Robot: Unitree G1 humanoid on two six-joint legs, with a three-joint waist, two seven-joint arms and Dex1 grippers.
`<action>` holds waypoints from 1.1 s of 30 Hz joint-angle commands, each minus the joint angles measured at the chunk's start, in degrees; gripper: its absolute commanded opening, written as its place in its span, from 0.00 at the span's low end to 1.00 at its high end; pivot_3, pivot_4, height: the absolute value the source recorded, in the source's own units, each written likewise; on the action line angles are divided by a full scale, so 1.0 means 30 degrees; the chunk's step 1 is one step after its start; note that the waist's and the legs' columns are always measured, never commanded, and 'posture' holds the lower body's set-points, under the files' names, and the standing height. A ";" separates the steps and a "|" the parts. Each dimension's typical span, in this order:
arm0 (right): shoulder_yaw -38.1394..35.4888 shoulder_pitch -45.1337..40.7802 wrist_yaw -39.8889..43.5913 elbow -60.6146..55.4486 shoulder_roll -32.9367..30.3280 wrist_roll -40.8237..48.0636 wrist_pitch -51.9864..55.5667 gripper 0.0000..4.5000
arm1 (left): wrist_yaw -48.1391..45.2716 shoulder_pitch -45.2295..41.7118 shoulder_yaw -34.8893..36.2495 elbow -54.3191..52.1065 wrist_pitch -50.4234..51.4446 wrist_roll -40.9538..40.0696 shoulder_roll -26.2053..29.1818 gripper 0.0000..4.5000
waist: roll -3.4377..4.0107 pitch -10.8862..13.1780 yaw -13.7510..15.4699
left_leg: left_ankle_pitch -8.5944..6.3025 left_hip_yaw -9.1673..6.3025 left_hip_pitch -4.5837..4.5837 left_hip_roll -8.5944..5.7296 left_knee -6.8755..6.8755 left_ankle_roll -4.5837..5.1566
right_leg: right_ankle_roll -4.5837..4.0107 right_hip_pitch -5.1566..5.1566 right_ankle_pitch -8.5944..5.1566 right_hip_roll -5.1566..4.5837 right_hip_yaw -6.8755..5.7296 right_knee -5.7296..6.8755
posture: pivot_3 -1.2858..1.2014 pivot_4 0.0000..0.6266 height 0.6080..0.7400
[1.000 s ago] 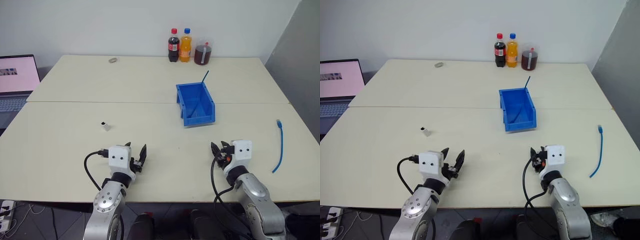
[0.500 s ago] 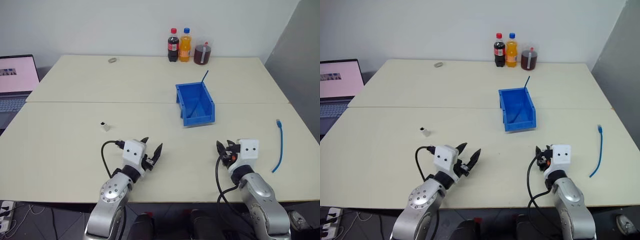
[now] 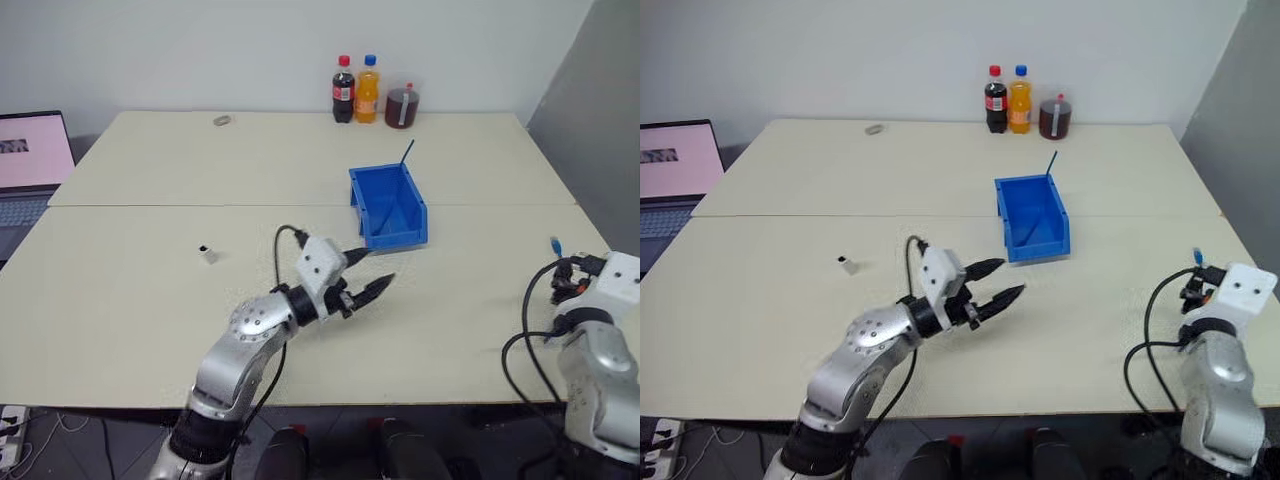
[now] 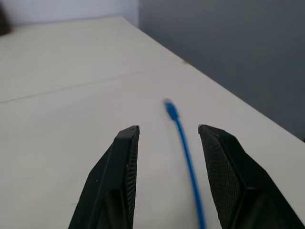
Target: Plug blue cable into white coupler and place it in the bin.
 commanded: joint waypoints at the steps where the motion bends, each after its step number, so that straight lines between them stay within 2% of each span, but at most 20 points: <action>1: -0.1628 -0.1674 0.0684 0.1488 -0.1781 0.1263 0.2044 0.46 | -0.1551 -0.0986 -0.0650 -0.0479 0.1981 -0.1639 0.0327 0.67 | 0.0004 0.0003 -0.0077 | 0.0000 0.0015 -0.0002 0.0000 -0.0001 0.0001 | 0.0001 -0.0015 -0.0001 0.0001 0.0015 0.0001 | 0.52 0.24 1.00; 8: -0.1763 -0.3942 0.2426 0.5492 -0.5185 0.2123 0.5084 0.46 | -0.2494 -0.2775 -0.1540 0.0018 0.4689 -0.2192 0.1050 0.67 | 0.0009 0.0006 -0.0116 | -0.0003 0.0092 -0.0016 -0.0002 0.0005 0.0010 | 0.0033 -0.0053 0.0000 0.0009 0.0085 0.0003 | 0.52 0.24 1.00; 16: -0.1261 -0.5128 0.3910 0.8122 -0.7011 0.2649 0.7309 0.46 | -0.2242 -0.3724 -0.1900 -0.0347 0.6119 -0.2026 0.1483 0.67 | 0.0010 0.0005 -0.0140 | -0.0004 0.0106 -0.0031 -0.0001 0.0004 0.0012 | 0.0031 -0.0071 0.0002 0.0012 0.0100 -0.0003 | 0.52 0.24 1.00; 25: -0.0881 -0.5611 0.5418 0.9177 -0.7361 0.3420 0.9253 0.46 | -0.1017 -0.4166 -0.1813 0.0019 0.6294 -0.1382 0.1032 0.67 | 0.0009 0.0006 -0.0146 | -0.0004 0.0112 -0.0028 0.0000 0.0007 0.0011 | 0.0044 -0.0074 0.0000 0.0012 0.0107 -0.0002 | 0.52 0.24 1.00; 33: -0.0458 -0.5820 0.5556 1.0171 -0.7162 0.3222 1.0815 0.46 | -0.0861 -0.4390 -0.1916 0.0159 0.6148 -0.0974 0.1132 0.67 | 0.0003 0.0007 -0.0169 | -0.0004 0.0112 -0.0024 0.0003 0.0007 0.0011 | 0.0047 -0.0073 -0.0001 0.0014 0.0104 -0.0002 | 0.52 0.24 1.00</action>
